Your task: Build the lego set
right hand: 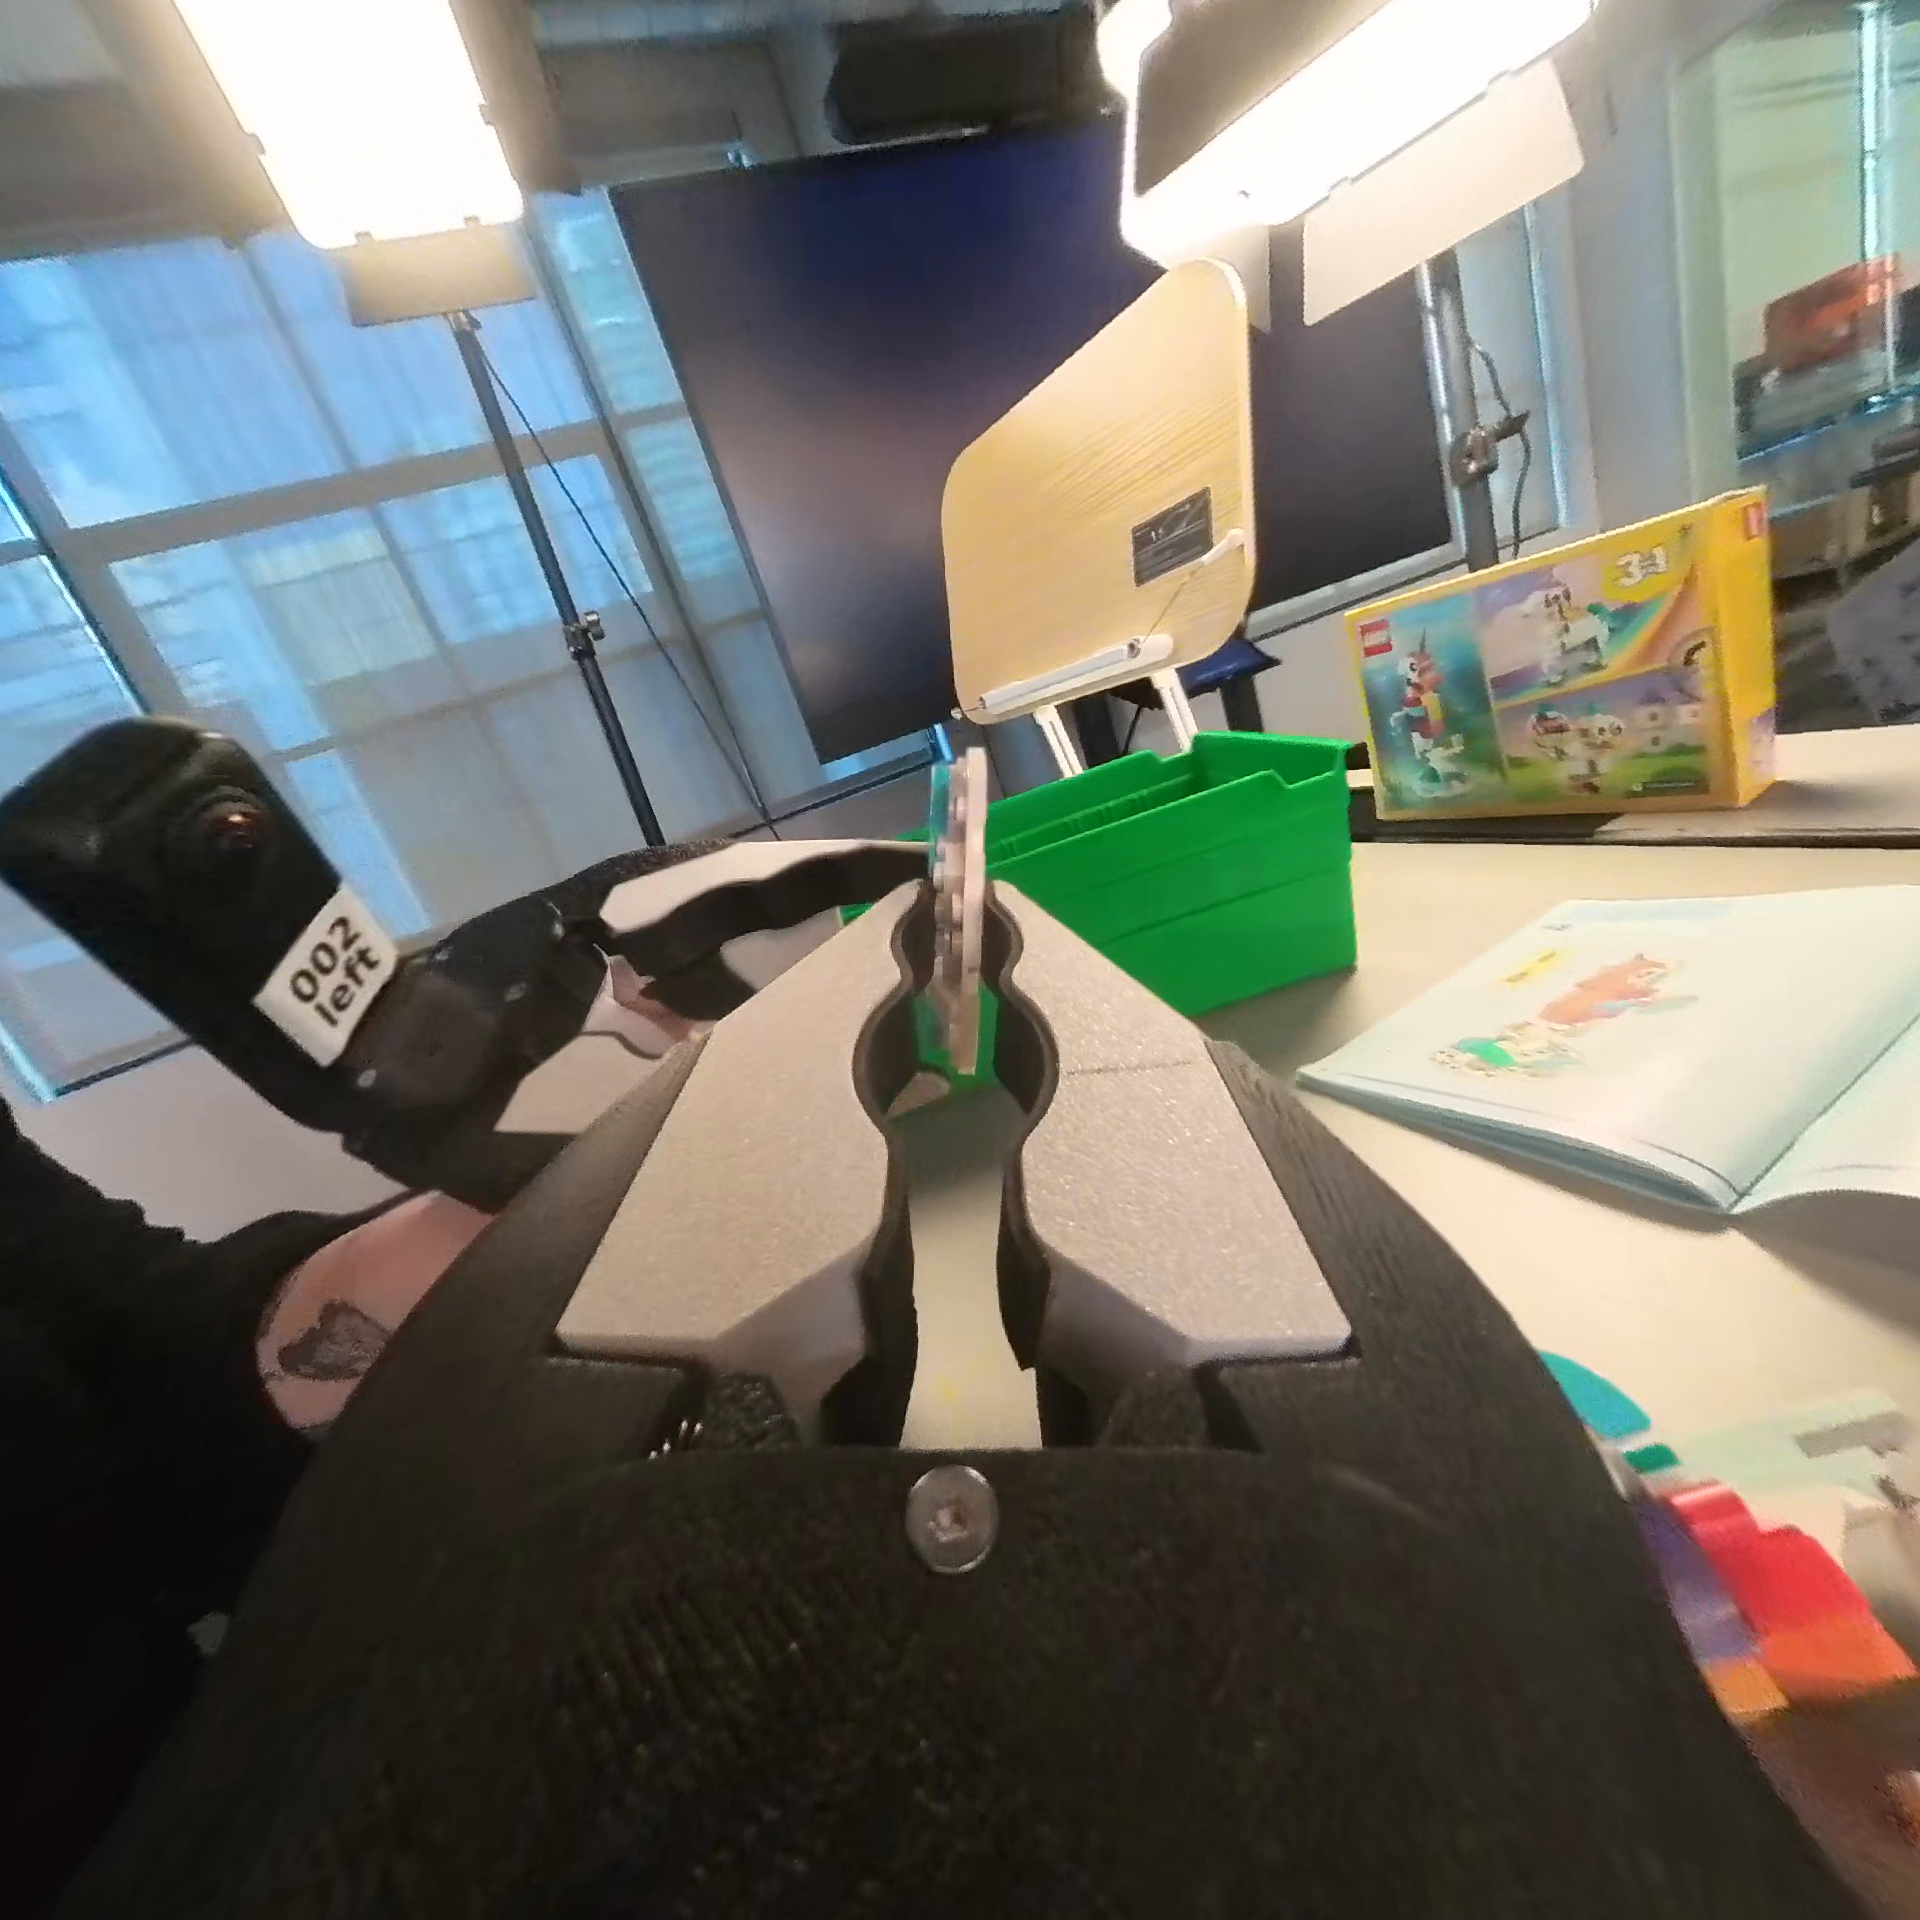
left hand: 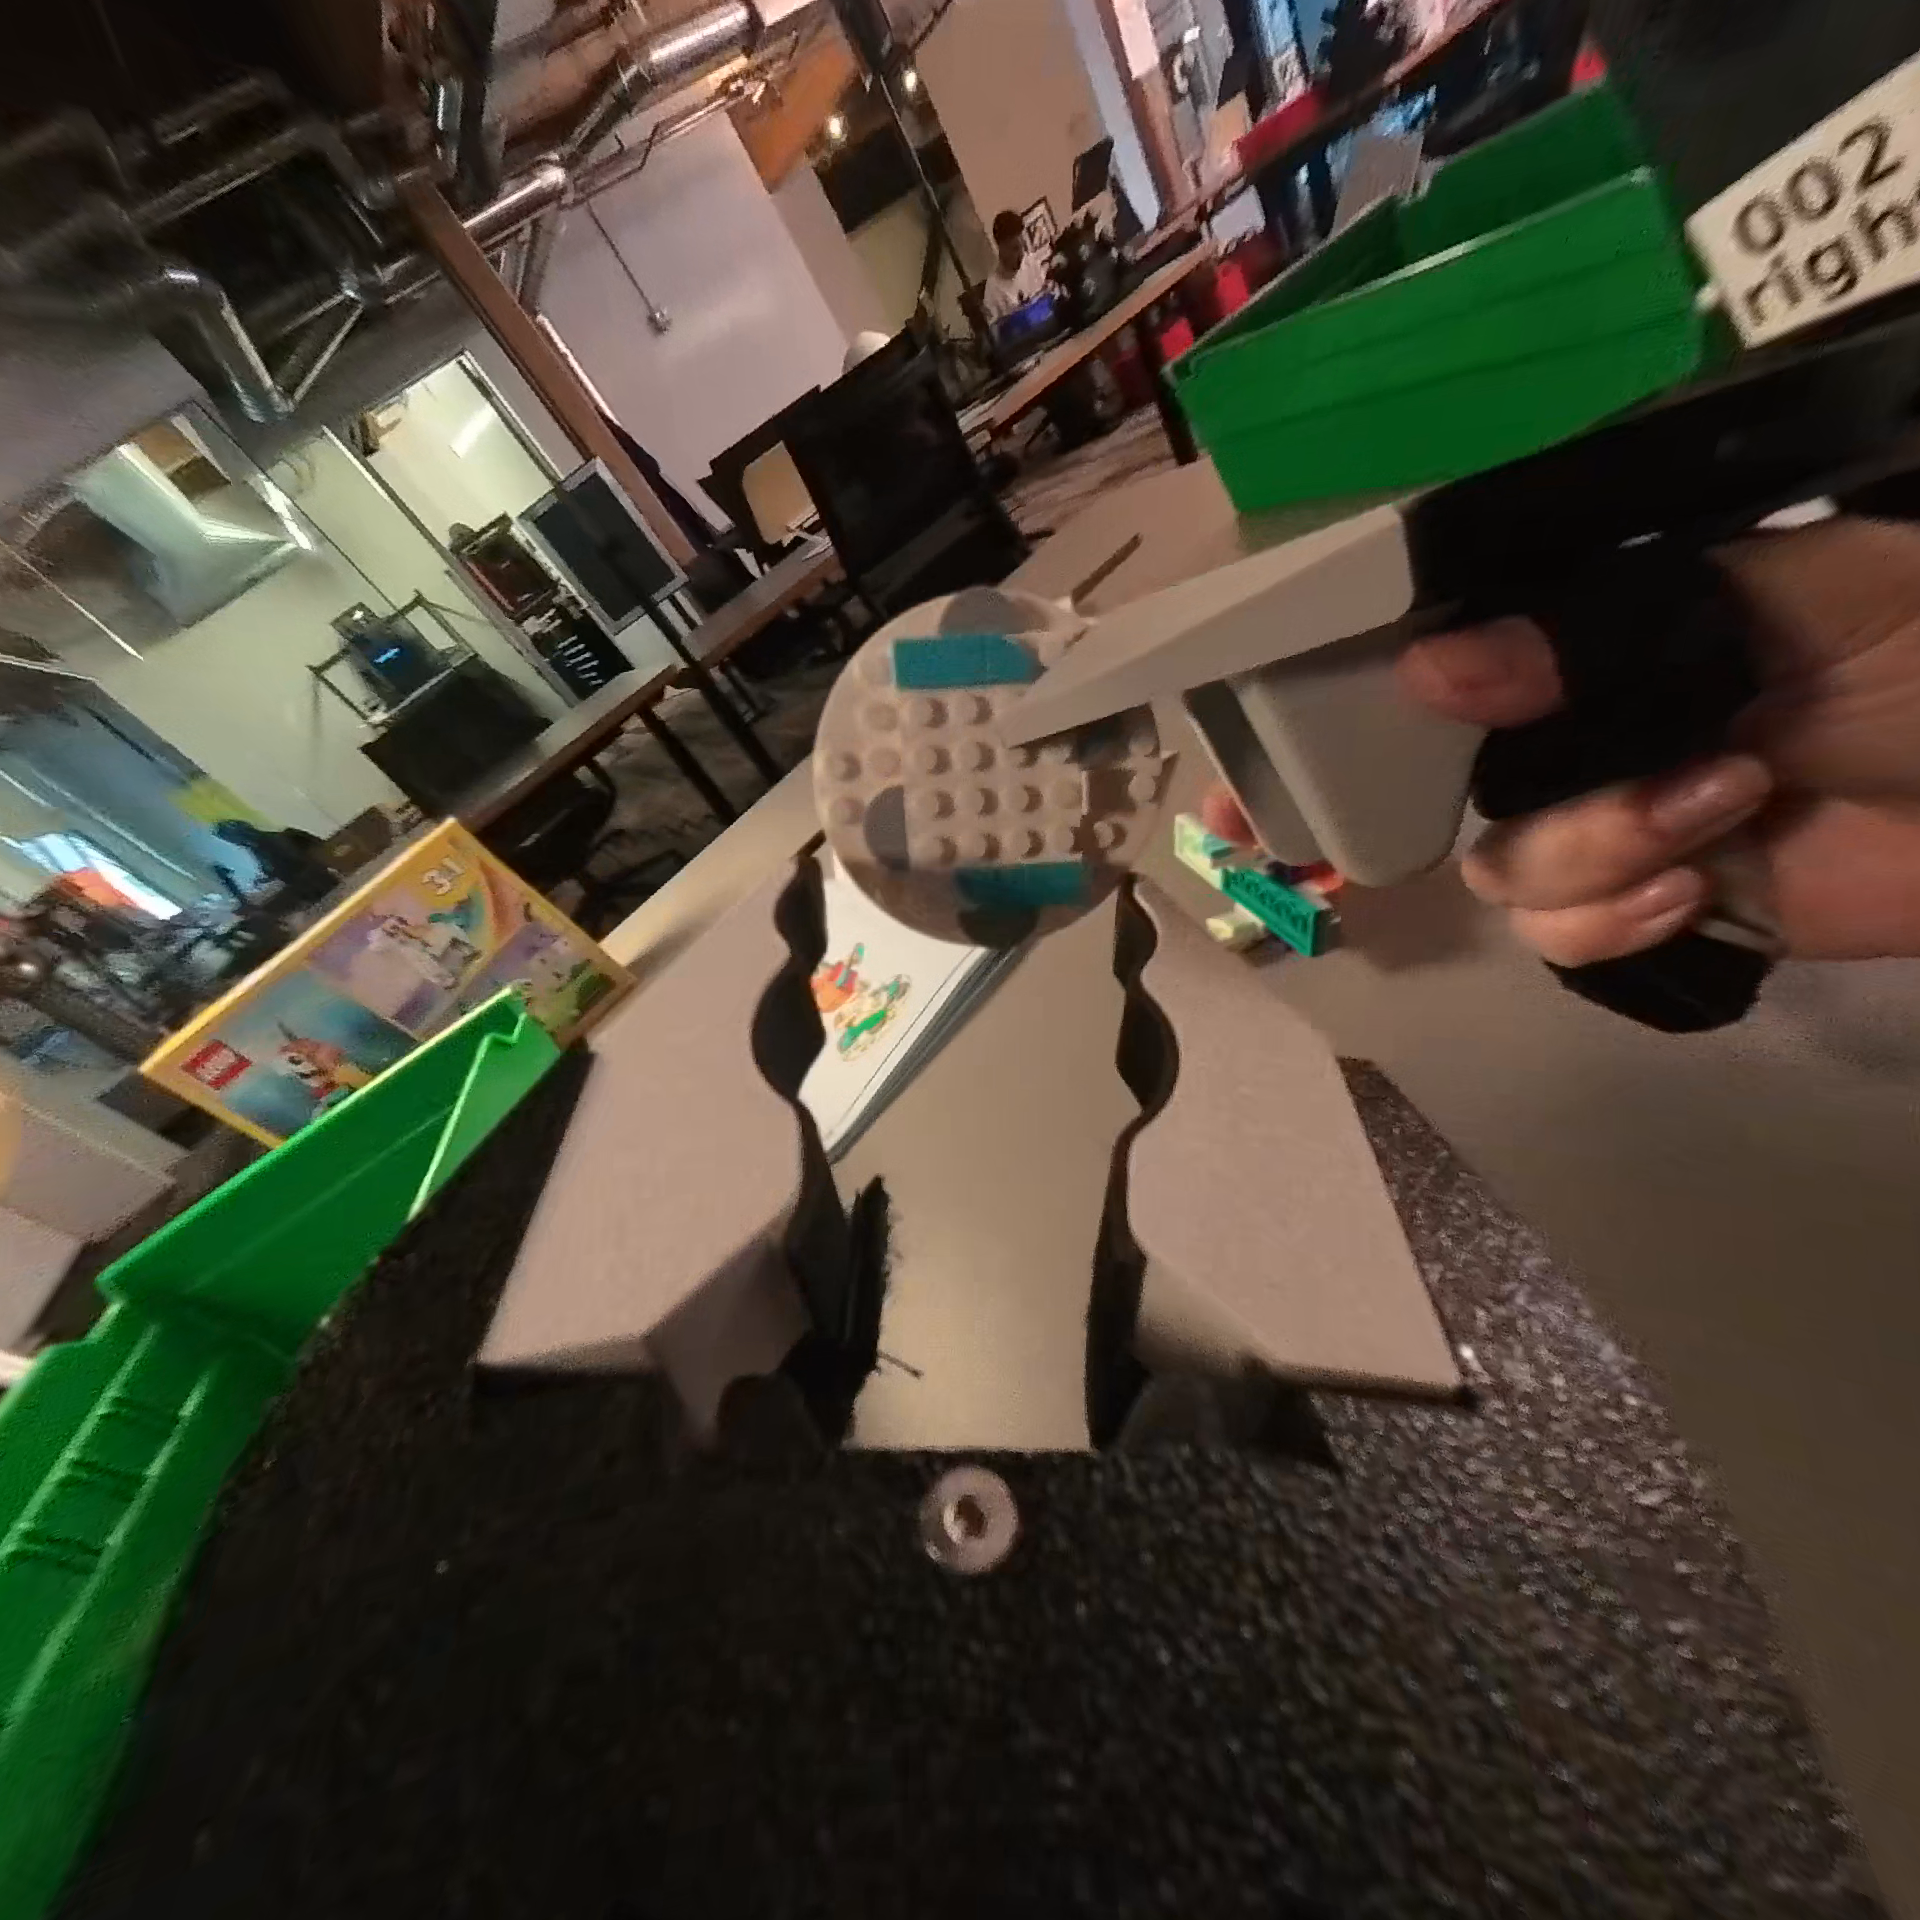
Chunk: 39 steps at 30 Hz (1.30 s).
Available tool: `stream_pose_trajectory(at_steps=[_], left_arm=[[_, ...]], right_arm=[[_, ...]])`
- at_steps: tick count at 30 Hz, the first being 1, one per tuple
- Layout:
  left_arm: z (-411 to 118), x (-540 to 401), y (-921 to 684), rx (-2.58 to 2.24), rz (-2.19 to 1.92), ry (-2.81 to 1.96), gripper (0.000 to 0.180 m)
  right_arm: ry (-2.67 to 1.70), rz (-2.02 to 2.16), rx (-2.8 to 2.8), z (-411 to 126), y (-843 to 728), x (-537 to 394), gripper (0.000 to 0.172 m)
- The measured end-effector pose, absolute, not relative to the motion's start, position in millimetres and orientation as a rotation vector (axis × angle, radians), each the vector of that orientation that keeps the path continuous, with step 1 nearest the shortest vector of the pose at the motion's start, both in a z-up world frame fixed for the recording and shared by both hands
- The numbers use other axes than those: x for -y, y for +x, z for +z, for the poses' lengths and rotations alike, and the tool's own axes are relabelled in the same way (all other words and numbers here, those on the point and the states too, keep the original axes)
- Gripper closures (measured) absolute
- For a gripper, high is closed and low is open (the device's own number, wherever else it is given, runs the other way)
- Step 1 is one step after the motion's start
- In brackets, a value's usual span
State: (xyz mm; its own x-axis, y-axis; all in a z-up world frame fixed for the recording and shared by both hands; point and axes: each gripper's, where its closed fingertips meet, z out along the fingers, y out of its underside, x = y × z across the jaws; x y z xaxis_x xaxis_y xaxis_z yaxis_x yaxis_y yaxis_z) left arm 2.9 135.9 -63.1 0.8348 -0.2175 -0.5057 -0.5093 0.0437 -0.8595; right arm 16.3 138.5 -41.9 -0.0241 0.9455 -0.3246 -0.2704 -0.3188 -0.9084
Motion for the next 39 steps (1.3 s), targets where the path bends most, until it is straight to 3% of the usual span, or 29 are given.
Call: stream_pose_trajectory(at_steps=[3,5,19,20,21,27,31,33,39], left_arm=[[-69.7,-140.2,1.9,-0.619,0.291,-1.565,0.132],[-74.4,-140.9,0.5,-0.626,0.282,-1.589,0.145],[-118.6,-154.2,-2.9,-0.614,0.183,-1.784,0.153],[-121.4,-154.3,-5.1,-0.608,0.184,-1.802,0.173],[-120.6,-155.4,-8.8,-0.618,0.205,-1.783,0.180],[-121.2,-154.4,-6.6,-0.595,0.149,-1.766,0.177],[-112.9,-149.2,-0.5,-0.605,0.068,-1.682,0.136],[-105.0,-142.7,7.3,-0.579,-0.151,-1.667,0.127],[-67.4,-115.7,7.5,-0.443,-0.944,-1.591,0.141]], right_arm=[[-1.269,1.500,0.803,-46.7,14.6,-141.3,0.167],[-1.293,1.488,0.787,-49.2,14.9,-144.6,0.167],[-1.508,1.178,0.951,-89.1,5.5,-156.4,0.167],[-1.513,1.168,0.966,-90.6,5.8,-156.9,0.167],[-1.514,1.159,0.978,-91.6,6.5,-157.2,0.167],[-1.558,1.163,0.980,-99.0,4.7,-160.9,0.167],[-1.490,1.298,0.955,-85.1,7.6,-157.9,0.167],[-1.451,1.389,1.014,-80.5,9.9,-151.5,0.166],[-1.349,1.865,1.204,-63.6,36.4,-120.7,0.167]])
